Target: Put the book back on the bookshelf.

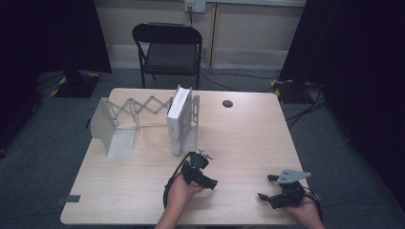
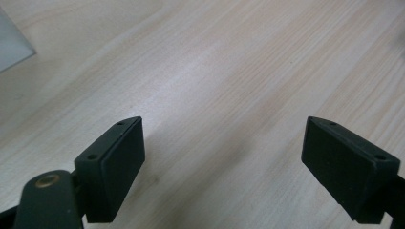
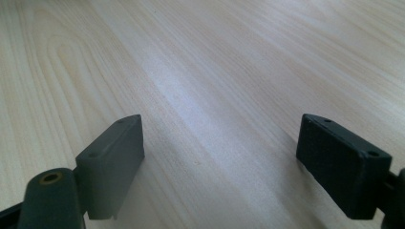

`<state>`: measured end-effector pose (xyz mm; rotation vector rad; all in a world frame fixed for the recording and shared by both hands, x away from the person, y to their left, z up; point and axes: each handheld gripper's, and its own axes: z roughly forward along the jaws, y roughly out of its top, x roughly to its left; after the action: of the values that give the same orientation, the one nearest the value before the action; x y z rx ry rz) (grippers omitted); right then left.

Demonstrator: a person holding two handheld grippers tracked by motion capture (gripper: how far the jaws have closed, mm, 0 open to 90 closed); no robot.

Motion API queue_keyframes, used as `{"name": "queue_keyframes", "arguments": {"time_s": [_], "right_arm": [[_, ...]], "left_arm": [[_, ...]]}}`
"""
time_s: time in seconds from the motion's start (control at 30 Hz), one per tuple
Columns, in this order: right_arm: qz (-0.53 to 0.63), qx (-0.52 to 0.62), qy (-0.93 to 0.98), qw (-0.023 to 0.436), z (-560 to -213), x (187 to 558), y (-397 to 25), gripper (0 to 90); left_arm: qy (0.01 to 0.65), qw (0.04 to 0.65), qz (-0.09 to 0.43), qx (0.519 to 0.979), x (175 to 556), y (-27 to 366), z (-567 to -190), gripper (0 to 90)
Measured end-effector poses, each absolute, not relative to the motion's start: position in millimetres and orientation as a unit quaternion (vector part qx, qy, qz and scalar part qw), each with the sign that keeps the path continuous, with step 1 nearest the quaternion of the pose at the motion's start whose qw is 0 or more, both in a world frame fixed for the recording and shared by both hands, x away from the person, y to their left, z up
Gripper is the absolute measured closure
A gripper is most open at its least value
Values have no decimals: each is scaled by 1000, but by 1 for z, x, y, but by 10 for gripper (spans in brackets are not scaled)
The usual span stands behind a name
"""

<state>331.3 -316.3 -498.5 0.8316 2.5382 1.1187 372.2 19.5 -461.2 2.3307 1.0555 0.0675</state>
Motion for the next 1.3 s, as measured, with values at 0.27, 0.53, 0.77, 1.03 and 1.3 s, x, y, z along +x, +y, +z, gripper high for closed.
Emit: {"name": "queue_keyframes", "arguments": {"time_s": [0.27, 0.53, 0.77, 1.03, 1.3], "right_arm": [[383, 285, 870, 122, -498, 331, -316, 160], [383, 285, 870, 123, -498, 331, -316, 160], [383, 285, 870, 122, -498, 331, -316, 160], [382, 285, 870, 123, -498, 331, -316, 160], [383, 285, 870, 123, -498, 331, -316, 160]], "left_arm": [[384, 278, 39, 880, 368, 10, -471, 139], [379, 281, 54, 880, 366, 10, -476, 130], [367, 278, 76, 885, 364, 8, -478, 115], [353, 273, 97, 890, 360, 6, -481, 102], [348, 275, 98, 891, 359, 7, -482, 94]]}}
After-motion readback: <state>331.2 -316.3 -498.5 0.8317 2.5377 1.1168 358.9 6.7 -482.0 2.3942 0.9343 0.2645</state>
